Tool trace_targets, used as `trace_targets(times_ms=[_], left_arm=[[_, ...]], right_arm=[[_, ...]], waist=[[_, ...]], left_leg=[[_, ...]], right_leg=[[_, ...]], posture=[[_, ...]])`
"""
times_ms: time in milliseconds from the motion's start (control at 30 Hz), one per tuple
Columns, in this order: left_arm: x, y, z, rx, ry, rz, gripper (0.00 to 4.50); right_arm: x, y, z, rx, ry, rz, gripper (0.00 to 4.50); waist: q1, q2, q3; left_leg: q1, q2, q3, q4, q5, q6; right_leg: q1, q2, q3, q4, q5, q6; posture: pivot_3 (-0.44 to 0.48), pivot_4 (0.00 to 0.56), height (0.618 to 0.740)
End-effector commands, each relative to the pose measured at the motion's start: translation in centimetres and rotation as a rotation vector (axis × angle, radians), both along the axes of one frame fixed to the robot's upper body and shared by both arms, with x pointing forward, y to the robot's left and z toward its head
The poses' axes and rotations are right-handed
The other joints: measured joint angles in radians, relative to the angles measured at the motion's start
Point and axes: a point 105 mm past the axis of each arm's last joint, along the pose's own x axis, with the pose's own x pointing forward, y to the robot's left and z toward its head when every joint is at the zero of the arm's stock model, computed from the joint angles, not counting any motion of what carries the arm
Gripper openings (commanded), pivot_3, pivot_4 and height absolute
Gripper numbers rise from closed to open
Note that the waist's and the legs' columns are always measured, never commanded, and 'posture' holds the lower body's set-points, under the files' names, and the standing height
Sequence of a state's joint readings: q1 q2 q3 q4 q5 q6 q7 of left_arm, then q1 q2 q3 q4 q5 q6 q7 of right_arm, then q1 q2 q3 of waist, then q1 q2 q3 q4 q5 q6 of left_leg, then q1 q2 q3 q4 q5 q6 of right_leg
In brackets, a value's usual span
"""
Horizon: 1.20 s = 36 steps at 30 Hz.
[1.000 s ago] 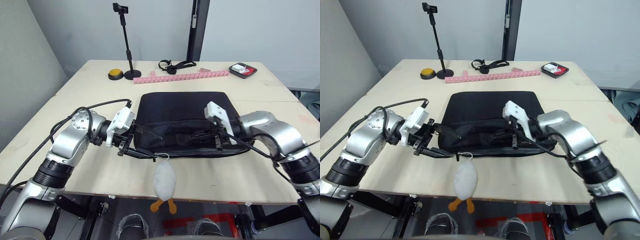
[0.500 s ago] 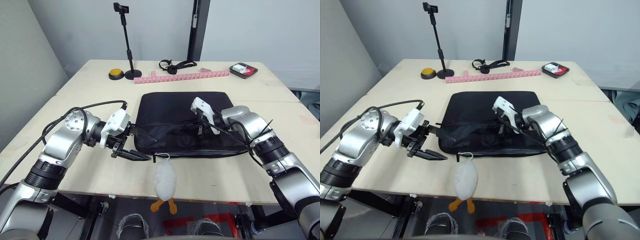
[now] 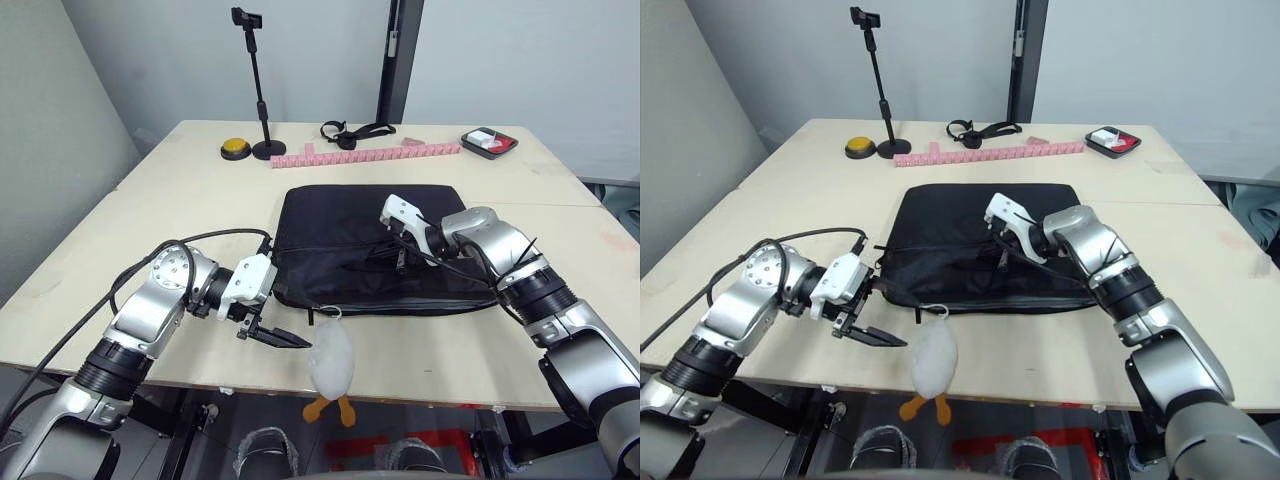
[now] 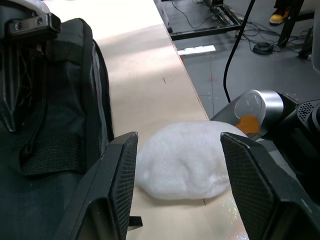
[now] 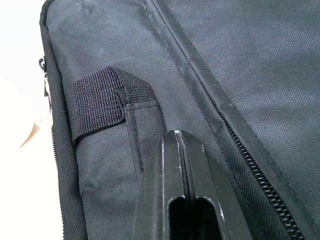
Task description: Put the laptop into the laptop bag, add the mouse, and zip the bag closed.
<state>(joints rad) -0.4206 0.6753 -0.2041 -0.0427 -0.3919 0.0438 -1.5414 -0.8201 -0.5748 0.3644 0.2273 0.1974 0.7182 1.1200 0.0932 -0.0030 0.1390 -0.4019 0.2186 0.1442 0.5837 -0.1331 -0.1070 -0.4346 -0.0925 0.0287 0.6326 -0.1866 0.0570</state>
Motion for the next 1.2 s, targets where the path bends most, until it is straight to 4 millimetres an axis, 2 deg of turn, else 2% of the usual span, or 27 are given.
trace_targets(times_ms=[33, 233, 333, 433, 600, 733, 867, 1033, 1200], left_arm=[[0.1, -0.2, -1.0, 0.025, -0.029, -0.027, 2.77], [1.2, 0.1, -3.5, 0.085, -0.064, -0.022, 2.77], [1.7, -0.6, -3.7, 0.070, -0.057, -0.026, 2.77], [1.7, -1.1, -3.8, 0.061, -0.057, -0.043, 2.77], [0.6, -2.7, -4.9, 0.077, -0.019, -0.112, 2.77], [0.5, -2.8, -5.4, 0.103, 0.002, -0.127, 1.60], [0.7, -3.2, -5.3, 0.093, -0.010, -0.127, 0.11], [1.1, -4.2, -4.7, 0.047, -0.023, -0.097, 0.02], [1.4, -6.6, -1.8, -0.104, 0.050, -0.074, 0.02]], right_arm=[[0.4, -0.6, 0.2, -0.009, -0.018, -0.040, 0.02], [0.4, -0.6, 0.3, -0.011, -0.016, -0.044, 0.02], [0.3, -0.7, 0.2, -0.015, -0.012, -0.049, 0.02], [0.3, -0.9, 0.1, -0.021, -0.012, -0.051, 0.02], [0.1, -0.9, 0.0, -0.017, -0.008, -0.062, 0.02], [-0.1, -0.8, -0.1, -0.015, -0.004, -0.067, 0.00], [-0.2, -0.9, -0.2, -0.017, -0.003, -0.071, 0.00], [-0.4, -1.1, -0.2, -0.016, 0.003, -0.080, 0.00], [-0.7, -1.4, -0.4, -0.026, 0.016, -0.085, 0.00]], waist=[[0.000, 0.000, 0.000], [0.000, 0.000, 0.000], [0.001, 0.000, 0.000], [0.002, 0.000, 0.000], [0.001, 0.000, 0.000], [0.001, 0.000, 0.000], [0.002, 0.000, 0.000], [0.002, 0.000, 0.000], [0.007, 0.000, 0.000]], left_leg=[[0.000, 0.000, 0.000, 0.000, 0.000, 0.000], [0.000, 0.000, 0.000, 0.000, 0.000, 0.000], [0.000, 0.000, 0.000, 0.000, 0.000, 0.000], [0.000, 0.000, 0.000, 0.000, 0.000, 0.000], [0.000, 0.000, 0.000, 0.000, 0.000, 0.000], [0.000, 0.000, 0.000, -0.001, 0.000, 0.000], [0.000, 0.000, 0.000, -0.001, 0.000, 0.000], [0.000, 0.000, 0.000, -0.001, 0.000, 0.000], [0.000, 0.000, 0.000, -0.001, 0.000, 0.000]], right_leg=[[0.000, 0.000, 0.000, 0.000, 0.000, 0.000], [0.000, 0.000, 0.000, 0.000, 0.000, 0.000], [0.000, 0.000, 0.000, 0.000, 0.000, 0.000], [0.000, 0.000, 0.000, 0.000, 0.000, 0.000], [0.000, 0.000, 0.000, -0.001, 0.000, 0.000], [0.000, 0.000, 0.000, 0.000, 0.000, 0.000], [0.000, 0.000, 0.000, -0.001, 0.000, 0.000], [0.000, 0.000, 0.000, -0.001, 0.000, 0.000], [0.000, 0.000, 0.000, -0.001, 0.000, 0.000]], posture=[[0.000, 0.150, 0.739], [0.000, 0.150, 0.739], [0.000, 0.150, 0.739], [0.000, 0.150, 0.739], [0.000, 0.150, 0.739], [0.000, 0.150, 0.739], [0.000, 0.150, 0.739], [0.000, 0.150, 0.739], [0.000, 0.150, 0.739]])
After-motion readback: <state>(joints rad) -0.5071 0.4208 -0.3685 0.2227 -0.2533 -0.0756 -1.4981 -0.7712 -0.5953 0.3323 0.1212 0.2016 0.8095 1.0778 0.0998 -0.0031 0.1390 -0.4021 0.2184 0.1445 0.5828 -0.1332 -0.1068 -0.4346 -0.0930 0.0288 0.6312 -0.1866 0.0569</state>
